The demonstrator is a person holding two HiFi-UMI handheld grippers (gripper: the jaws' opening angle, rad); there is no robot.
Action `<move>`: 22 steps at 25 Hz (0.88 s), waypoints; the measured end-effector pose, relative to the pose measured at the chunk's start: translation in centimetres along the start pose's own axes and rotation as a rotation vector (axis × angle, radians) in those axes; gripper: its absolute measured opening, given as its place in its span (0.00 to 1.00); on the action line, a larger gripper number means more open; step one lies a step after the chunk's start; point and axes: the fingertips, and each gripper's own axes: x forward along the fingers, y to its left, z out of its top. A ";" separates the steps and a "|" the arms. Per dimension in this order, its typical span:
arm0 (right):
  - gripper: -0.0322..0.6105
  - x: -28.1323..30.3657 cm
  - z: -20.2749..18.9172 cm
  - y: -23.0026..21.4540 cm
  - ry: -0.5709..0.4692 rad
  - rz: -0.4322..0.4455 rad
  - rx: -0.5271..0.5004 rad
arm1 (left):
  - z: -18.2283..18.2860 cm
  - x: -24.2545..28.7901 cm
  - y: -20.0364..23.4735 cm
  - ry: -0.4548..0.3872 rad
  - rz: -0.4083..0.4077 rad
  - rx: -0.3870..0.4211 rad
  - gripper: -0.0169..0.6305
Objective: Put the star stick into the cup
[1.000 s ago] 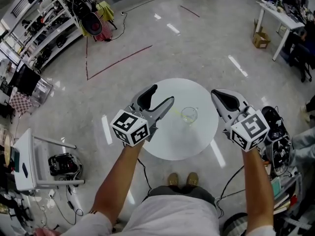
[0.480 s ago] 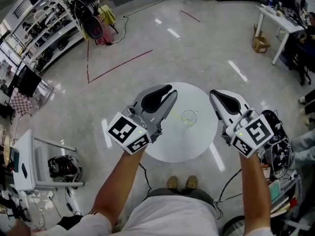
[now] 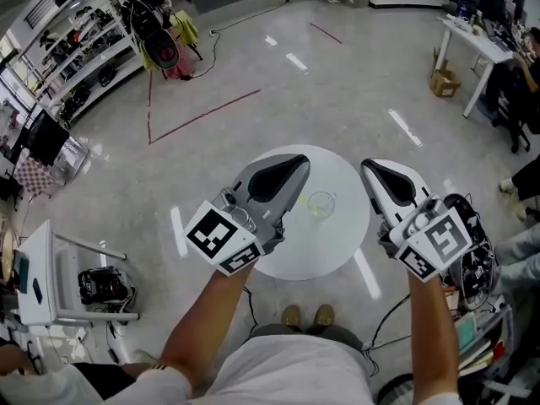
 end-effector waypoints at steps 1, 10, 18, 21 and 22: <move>0.07 -0.1 0.1 0.2 -0.004 0.003 0.000 | 0.1 0.0 -0.2 -0.003 -0.001 0.001 0.06; 0.07 -0.4 0.4 1.2 -0.008 0.017 -0.016 | 0.4 0.1 -1.1 -0.016 -0.015 0.005 0.05; 0.07 -0.2 -0.1 2.1 0.015 0.023 -0.025 | 0.2 -0.5 -1.2 -0.012 -0.018 -0.007 0.05; 0.07 -0.2 -0.2 2.0 0.017 0.024 -0.023 | 0.2 -0.4 -1.3 -0.010 -0.019 -0.007 0.05; 0.07 -0.3 -0.2 2.0 0.017 0.023 -0.023 | 0.2 -0.4 -1.3 -0.009 -0.019 -0.007 0.05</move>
